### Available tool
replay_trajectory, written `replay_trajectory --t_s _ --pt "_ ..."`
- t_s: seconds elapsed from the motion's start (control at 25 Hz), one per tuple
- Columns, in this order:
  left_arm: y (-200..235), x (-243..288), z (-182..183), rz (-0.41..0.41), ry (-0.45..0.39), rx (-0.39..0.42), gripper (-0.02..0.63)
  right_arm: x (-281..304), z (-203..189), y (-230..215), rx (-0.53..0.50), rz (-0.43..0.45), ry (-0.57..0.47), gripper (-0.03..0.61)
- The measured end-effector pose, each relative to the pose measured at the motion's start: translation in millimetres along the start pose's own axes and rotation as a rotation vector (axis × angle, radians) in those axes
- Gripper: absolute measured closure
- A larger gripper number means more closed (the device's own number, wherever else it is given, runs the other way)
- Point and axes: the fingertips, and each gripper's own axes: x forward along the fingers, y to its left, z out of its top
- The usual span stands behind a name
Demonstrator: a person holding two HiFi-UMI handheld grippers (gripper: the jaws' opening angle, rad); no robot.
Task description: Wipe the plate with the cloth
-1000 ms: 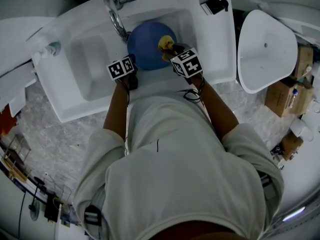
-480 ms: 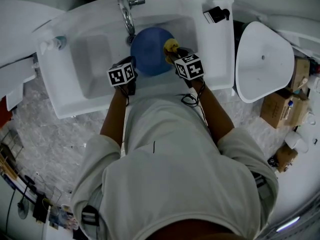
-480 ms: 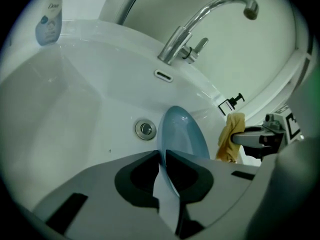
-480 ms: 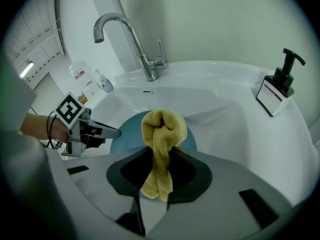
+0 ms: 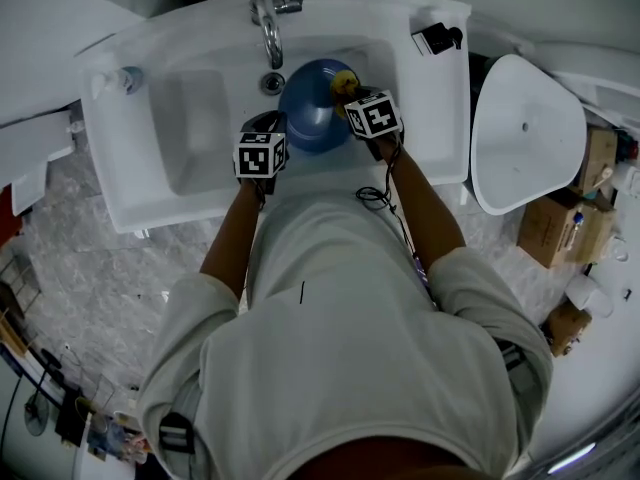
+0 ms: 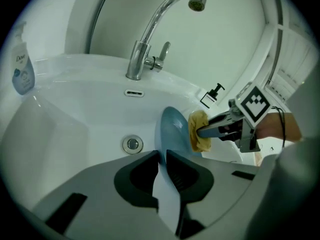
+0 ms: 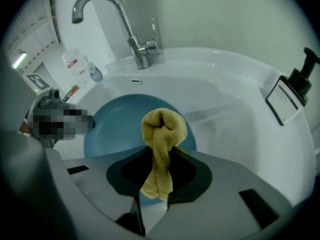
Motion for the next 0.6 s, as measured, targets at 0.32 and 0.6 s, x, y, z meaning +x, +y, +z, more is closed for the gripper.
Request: replay_trajectory --t_s 0.32,0.6 --pt "-8.0 -6.4 5.4 -0.014 -0.012 0.039 0.551 16.8 -1.9 -17.0 0.024 -0.031 0.067 0.491" --pt "-20.0 -11.1 14.0 -0.029 -0.012 0.122 0.549 28.8 22.1 -1.2 -0.034 -0.016 0.074 0.491"
